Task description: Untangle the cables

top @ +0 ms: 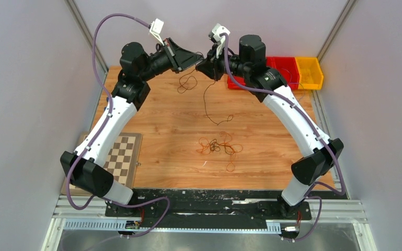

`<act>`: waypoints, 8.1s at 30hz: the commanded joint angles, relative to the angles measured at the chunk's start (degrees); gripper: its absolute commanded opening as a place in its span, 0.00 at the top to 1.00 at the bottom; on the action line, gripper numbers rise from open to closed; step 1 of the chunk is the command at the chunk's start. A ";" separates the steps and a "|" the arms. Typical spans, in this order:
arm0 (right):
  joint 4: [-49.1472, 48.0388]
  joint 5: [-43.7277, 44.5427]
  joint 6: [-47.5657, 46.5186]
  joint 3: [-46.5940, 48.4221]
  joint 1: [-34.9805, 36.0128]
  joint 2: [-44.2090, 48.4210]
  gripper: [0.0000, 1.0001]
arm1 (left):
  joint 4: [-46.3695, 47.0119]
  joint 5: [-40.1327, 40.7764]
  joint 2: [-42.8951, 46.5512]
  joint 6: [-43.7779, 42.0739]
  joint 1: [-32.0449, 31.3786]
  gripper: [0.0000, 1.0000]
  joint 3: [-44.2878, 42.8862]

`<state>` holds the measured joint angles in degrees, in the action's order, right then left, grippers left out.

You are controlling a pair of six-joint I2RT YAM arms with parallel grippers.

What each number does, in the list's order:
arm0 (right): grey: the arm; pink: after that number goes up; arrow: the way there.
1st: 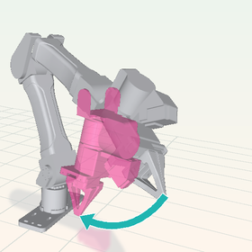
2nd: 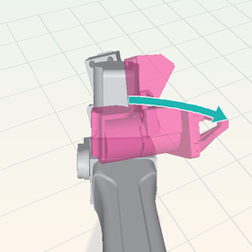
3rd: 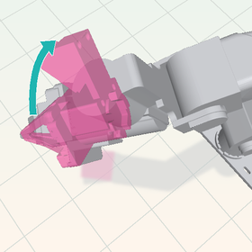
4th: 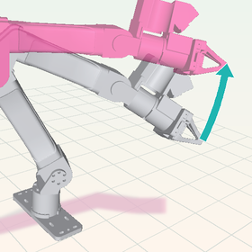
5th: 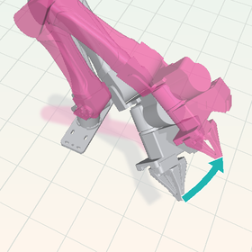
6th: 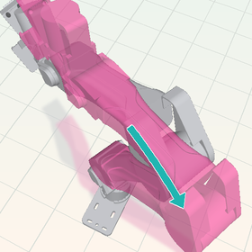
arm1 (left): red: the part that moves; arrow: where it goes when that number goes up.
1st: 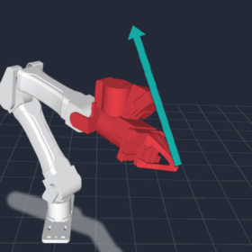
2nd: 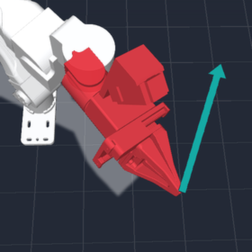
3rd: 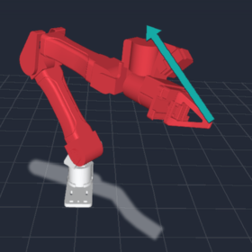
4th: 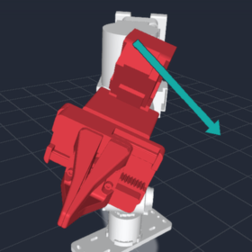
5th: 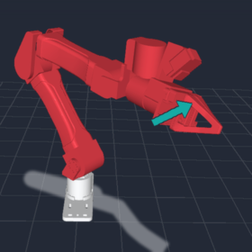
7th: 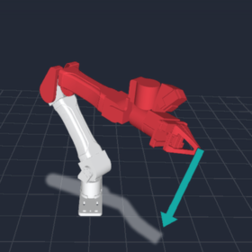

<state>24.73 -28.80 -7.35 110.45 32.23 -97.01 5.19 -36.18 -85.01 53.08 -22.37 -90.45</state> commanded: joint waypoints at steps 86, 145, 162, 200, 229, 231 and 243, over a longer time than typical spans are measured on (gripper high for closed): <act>-14.96 1.88 5.20 7.12 -23.18 -6.90 1.00 | -7.09 -0.22 4.30 -14.32 13.63 0.00 1.79; -6.82 -4.08 -4.97 10.77 -45.43 -27.97 0.06 | -23.56 -0.72 -6.38 -24.02 17.74 0.00 0.30; 16.54 10.92 -18.70 5.82 -50.61 -31.96 0.34 | -25.82 -1.48 -4.27 -26.15 17.80 0.00 2.50; 6.00 5.87 -9.38 11.56 -46.64 -37.13 1.00 | -28.82 -1.39 -6.76 -27.30 17.97 0.00 1.17; -31.77 2.42 4.64 30.42 -46.31 -51.99 1.00 | -32.60 -0.38 -8.38 -30.43 18.41 0.00 1.55; -35.92 3.50 5.56 31.27 -46.01 -53.51 1.00 | -33.37 -0.30 -9.08 -31.37 18.34 0.00 0.99; -47.29 4.47 4.05 16.78 -45.97 -52.22 1.00 | -37.58 1.25 -10.33 -35.31 18.43 0.00 -0.55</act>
<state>-17.37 -24.08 -1.50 135.15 -13.61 -152.09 -31.79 -35.42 -95.90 20.23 -4.34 -88.47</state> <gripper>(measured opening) 0.004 1.000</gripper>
